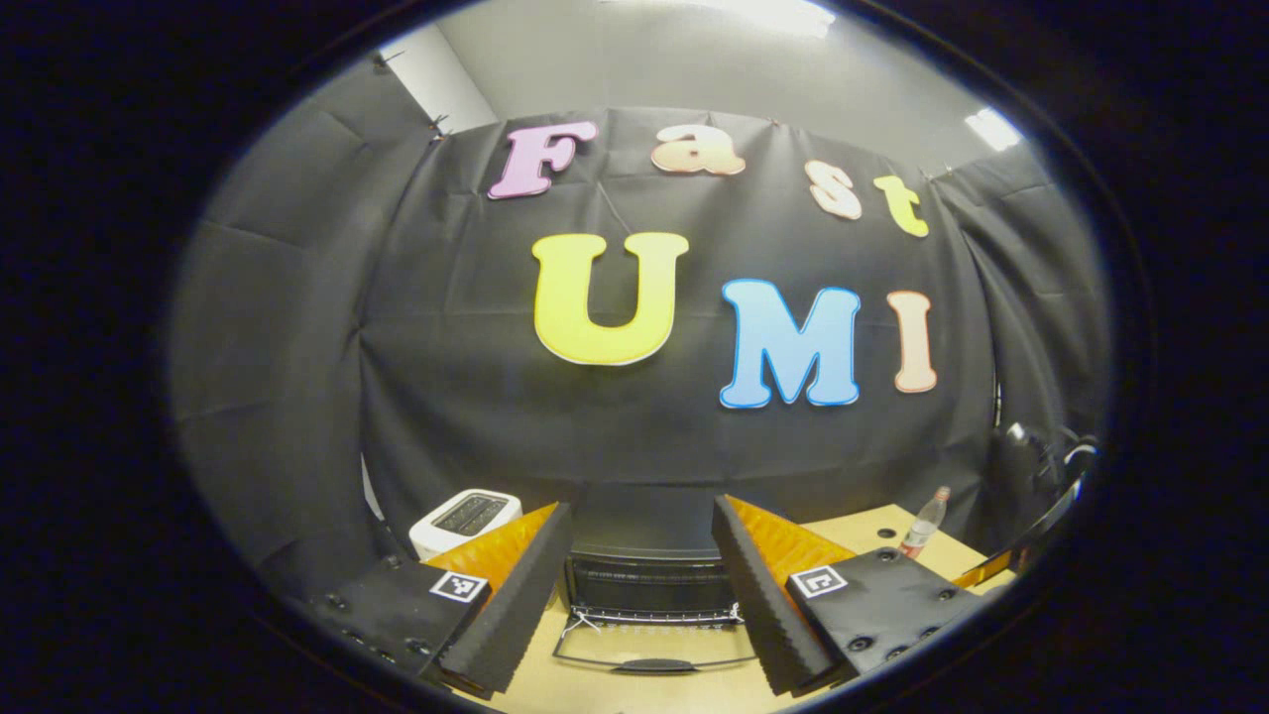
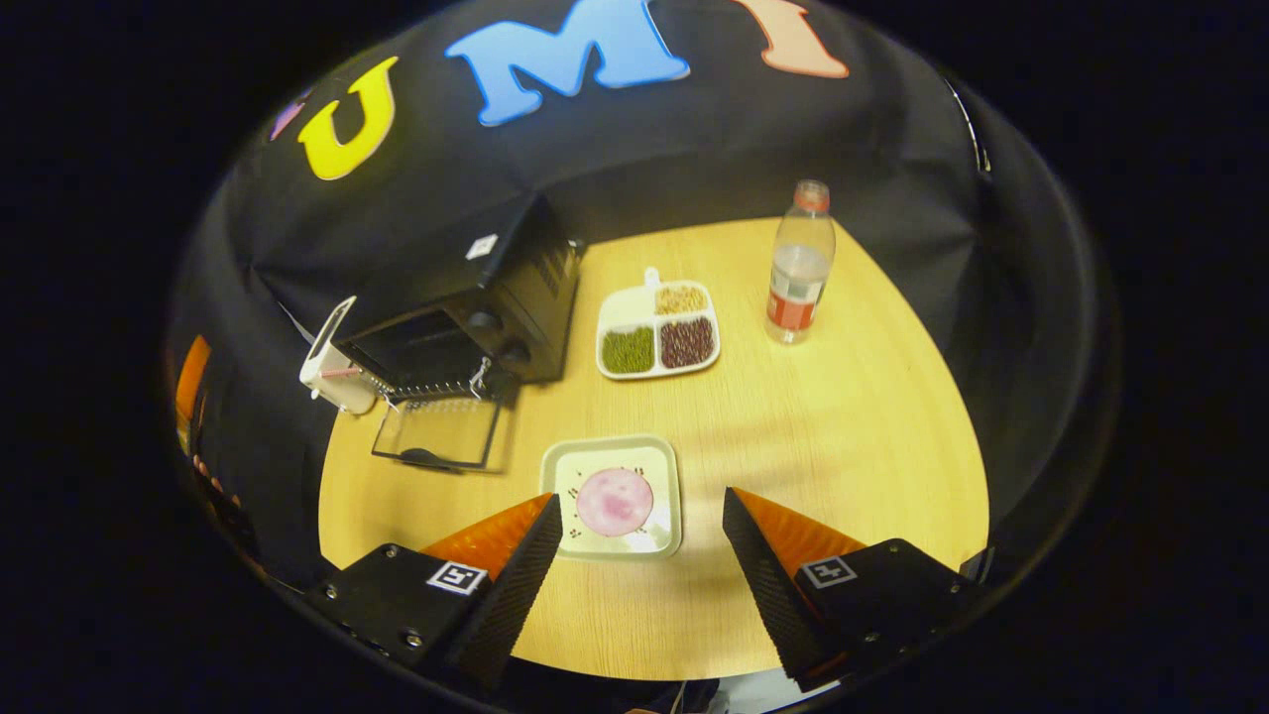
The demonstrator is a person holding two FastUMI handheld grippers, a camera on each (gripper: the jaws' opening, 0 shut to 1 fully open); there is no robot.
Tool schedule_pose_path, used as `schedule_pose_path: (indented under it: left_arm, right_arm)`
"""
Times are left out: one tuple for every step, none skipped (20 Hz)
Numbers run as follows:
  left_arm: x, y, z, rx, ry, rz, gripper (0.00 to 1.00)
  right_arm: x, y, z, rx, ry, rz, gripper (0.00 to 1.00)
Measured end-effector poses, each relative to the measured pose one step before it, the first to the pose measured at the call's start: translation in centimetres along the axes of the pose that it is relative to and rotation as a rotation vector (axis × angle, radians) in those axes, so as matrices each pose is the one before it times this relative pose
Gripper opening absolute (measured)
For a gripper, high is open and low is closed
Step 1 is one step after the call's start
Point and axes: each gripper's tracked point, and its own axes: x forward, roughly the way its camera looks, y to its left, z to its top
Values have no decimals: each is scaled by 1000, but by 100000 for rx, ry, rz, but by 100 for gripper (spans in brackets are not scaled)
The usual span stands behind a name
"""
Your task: Open the electric oven with the left hand, put the food in, and close the electric oven.
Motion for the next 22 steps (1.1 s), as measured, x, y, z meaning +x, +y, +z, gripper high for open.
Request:
schedule_pose_path:
  left_arm:
    - [-528, 473, 507, -646, -813, 652, 98]
    - [-480, 436, 505, -248, -821, 656, 98]
    - [-336, 422, 113, -122, -294, 956, 98]
    - [-392, 531, 90, -390, 209, 1039, 95]
    - [-450, 391, 102, -681, -200, 938, 98]
    - [-405, 388, 305, -545, -682, 874, 98]
    - [-353, 323, 168, 291, -954, 715, 98]
    - [-299, 424, -57, 1450, -435, 900, 98]
    - [-433, 431, -664, 1457, 839, 1155, 98]
    - [-377, 148, -634, 496, 937, 733, 98]
    - [-364, 77, -422, -259, 921, 515, 98]
    - [-416, 115, -271, -426, 945, 108, 98]
    - [-231, 243, -359, -173, 820, 423, 98]
    - [-195, 431, -113, 72, 506, 774, 98]
    - [-30, 329, -57, -82, 293, 442, 98]
    - [-21, 356, -163, -90, 630, 549, 98]
    - [-39, 204, -409, -118, 889, 380, 98]
    - [-86, 203, -80, -394, 462, 392, 95]
    - [99, 76, -34, -745, -49, 378, 93]
    - [15, -58, 10, -845, 113, -118, 93]
    - [24, -159, -163, -667, 474, -234, 93]
    - [59, -159, -106, -344, 405, -258, 93]
  right_arm:
    - [1391, -563, -277, 416, 4346, -119, 99]
    - [1229, -772, -170, 207, 4026, -1807, 99]
    - [1084, -574, -342, -49, 4000, -1093, 99]
    - [1037, -565, -91, 372, 3703, -1527, 99]
    - [1042, -90, -229, 274, 3443, -927, 99]
    - [932, -7, 51, -104, 2759, -502, 99]
    - [987, -148, 33, 33, 2417, -1706, 99]
    - [874, -226, 106, -854, 2108, -1550, 99]
    - [772, -252, 35, -1310, 1680, -2894, 99]
    - [878, -383, 177, -1920, 1637, -2978, 100]
    - [837, -161, 74, -1814, 1153, -2381, 99]
    - [515, -30, 143, -1063, 1092, -1763, 100]
    - [474, 133, -41, -643, 827, -669, 99]
    - [394, 286, -5, -1030, 1066, -178, 99]
    - [421, -93, -174, -1269, 1021, -1361, 100]
    - [426, -289, -35, -1865, 776, -2571, 99]
    - [339, 277, -49, -110, 278, 885, 100]
    - [431, 147, 97, 991, -202, 319, 100]
    - [-460, 70, 54, 108, -96, 308, 95]
    - [-28, 62, 37, -462, -391, 803, 94]
    - [7, 226, -23, 287, 169, 1526, 93]
    - [-223, 224, 60, -821, -64, 515, 93]
